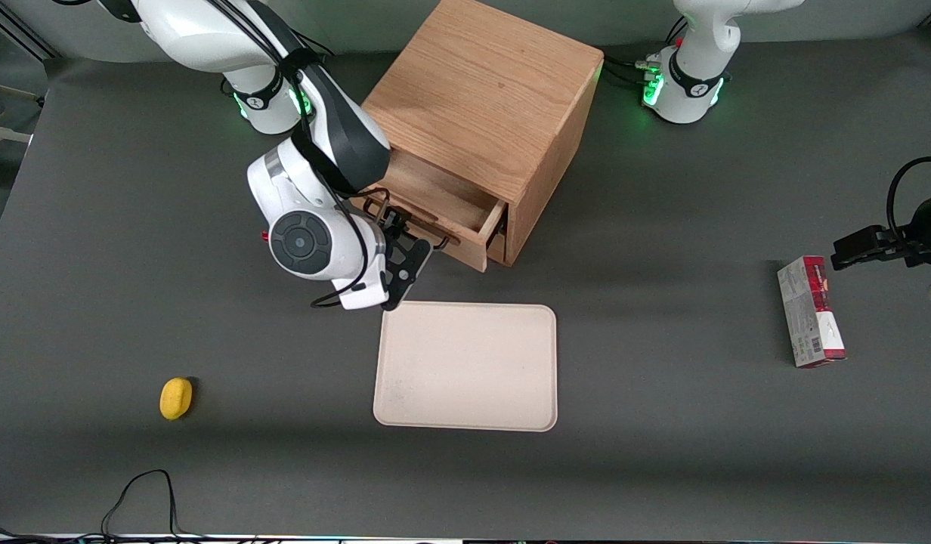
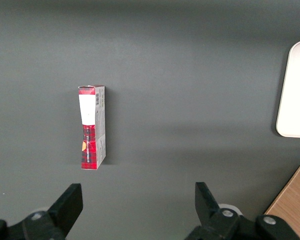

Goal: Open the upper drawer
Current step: 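Pull the upper drawer handle outward with the right gripper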

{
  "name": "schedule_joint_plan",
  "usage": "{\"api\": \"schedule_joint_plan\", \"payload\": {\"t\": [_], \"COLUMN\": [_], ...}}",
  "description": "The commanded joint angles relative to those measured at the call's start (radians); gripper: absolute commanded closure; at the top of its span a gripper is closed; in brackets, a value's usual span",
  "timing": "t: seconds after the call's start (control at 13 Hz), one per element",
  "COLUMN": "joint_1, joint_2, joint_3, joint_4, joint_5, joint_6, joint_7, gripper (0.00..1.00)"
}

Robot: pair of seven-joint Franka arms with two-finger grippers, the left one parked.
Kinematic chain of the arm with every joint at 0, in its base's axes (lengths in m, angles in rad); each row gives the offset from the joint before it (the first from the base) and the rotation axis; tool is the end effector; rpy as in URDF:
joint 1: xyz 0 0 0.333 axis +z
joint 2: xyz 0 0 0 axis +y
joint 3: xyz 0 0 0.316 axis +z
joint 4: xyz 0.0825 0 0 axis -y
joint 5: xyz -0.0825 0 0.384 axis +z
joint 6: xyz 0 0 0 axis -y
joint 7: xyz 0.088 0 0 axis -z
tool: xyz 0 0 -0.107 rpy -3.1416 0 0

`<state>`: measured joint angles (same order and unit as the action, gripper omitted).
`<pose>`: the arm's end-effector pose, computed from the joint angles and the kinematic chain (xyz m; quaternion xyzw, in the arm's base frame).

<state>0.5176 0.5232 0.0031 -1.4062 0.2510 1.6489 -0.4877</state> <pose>0.5725 0.3565 0.3838 -0.8732 -0.4507 0.1407 0.1207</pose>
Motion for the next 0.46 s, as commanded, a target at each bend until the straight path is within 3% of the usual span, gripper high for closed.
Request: {"api": "schedule_joint_plan", "payload": {"t": [0.0, 0.38], "joint_1": [-0.011, -0.041], "joint_2": [0.038, 0.090], "joint_3": [0.001, 0.001], "joint_4": [0.050, 0.140], "joint_5": [-0.012, -0.013], "joint_6": [0.009, 0.012], "joint_7": [-0.011, -0.028], "gripper": [0.00, 0.00]}}
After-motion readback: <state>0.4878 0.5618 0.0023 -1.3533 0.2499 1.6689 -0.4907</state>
